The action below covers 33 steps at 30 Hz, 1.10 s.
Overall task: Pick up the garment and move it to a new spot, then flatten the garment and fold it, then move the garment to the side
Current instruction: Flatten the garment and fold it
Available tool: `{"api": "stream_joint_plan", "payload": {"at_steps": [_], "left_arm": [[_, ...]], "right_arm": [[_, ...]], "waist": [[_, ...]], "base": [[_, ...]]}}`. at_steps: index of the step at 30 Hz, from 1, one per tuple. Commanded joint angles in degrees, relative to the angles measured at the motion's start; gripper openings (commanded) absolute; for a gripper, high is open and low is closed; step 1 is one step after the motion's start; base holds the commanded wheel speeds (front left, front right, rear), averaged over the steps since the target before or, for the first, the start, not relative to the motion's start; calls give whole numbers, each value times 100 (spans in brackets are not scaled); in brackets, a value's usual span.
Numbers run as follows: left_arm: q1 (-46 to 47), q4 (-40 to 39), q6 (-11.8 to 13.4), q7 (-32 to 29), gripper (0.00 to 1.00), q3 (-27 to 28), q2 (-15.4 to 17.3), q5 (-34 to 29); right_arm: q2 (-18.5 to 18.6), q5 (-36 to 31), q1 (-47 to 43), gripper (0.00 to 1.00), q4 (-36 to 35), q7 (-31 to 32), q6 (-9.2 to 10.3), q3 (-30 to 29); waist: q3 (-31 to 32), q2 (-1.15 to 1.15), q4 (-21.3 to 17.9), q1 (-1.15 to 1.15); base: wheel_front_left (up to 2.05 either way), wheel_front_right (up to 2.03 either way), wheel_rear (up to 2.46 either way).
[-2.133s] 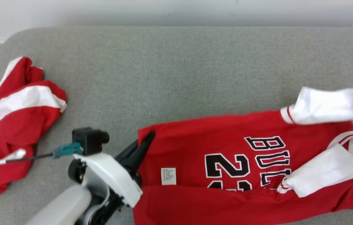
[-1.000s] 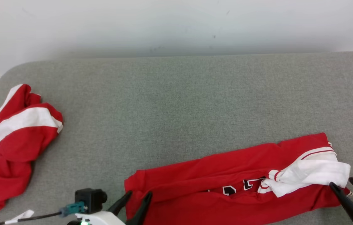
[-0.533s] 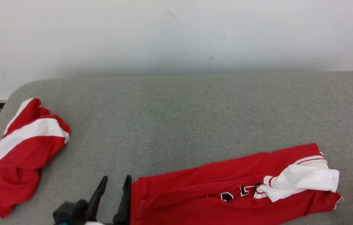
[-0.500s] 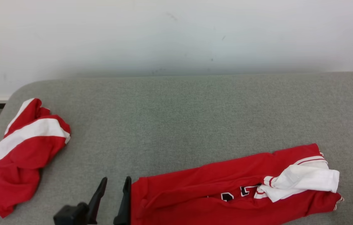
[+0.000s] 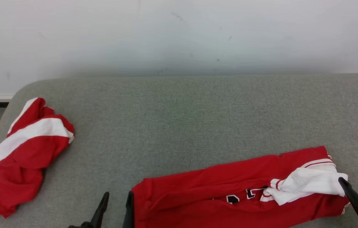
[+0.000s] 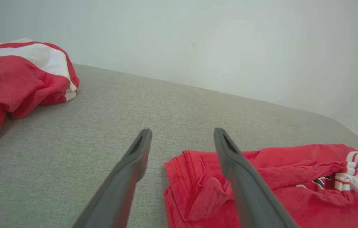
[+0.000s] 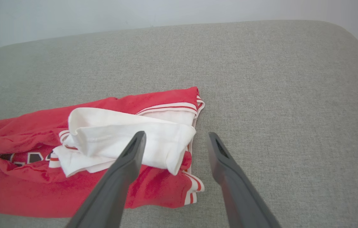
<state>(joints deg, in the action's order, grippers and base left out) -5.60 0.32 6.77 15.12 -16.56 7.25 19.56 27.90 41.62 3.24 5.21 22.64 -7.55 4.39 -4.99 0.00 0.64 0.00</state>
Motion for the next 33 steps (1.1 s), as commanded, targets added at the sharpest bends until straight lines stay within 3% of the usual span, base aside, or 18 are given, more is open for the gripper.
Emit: {"api": "stream_joint_plan", "payload": {"at_steps": [1, 6, 15, 22, 32, 33], "left_arm": [[-25, 30, -46, 1, 100, 50, -23, -72], [58, 174, -363, 1, 100, 281, -218, -336], [190, 320, -670, 1, 100, 588, -388, -552], [243, 385, -785, 2, 100, 697, -421, -638], [333, 451, -798, 2, 100, 629, -427, -547], [352, 452, -792, 2, 100, 615, -426, -547]], "right_arm": [[-27, -85, 120, 100, 67, 18, 13, 11], [-208, -293, 548, 100, 631, 240, 13, 94], [-293, -537, 930, 100, 1574, 434, 13, 167], [-384, -287, 954, 100, 1963, 710, 13, 359], [-634, 376, 1038, 100, 1959, 982, -26, 1029], [-625, 421, 1058, 40, 1976, 959, -26, 1067]], "waist": [[-29, 0, 21, 0], [-138, 0, 134, 0], [-360, 0, 342, 0], [-456, 0, 438, 0], [-469, 0, 512, 0], [-471, 0, 523, 0]], "base": [[0, 0, 0], [0, 0, 0], [0, 0, 0], [0, 0, 0], [0, 0, 0], [0, 0, 0]]}}
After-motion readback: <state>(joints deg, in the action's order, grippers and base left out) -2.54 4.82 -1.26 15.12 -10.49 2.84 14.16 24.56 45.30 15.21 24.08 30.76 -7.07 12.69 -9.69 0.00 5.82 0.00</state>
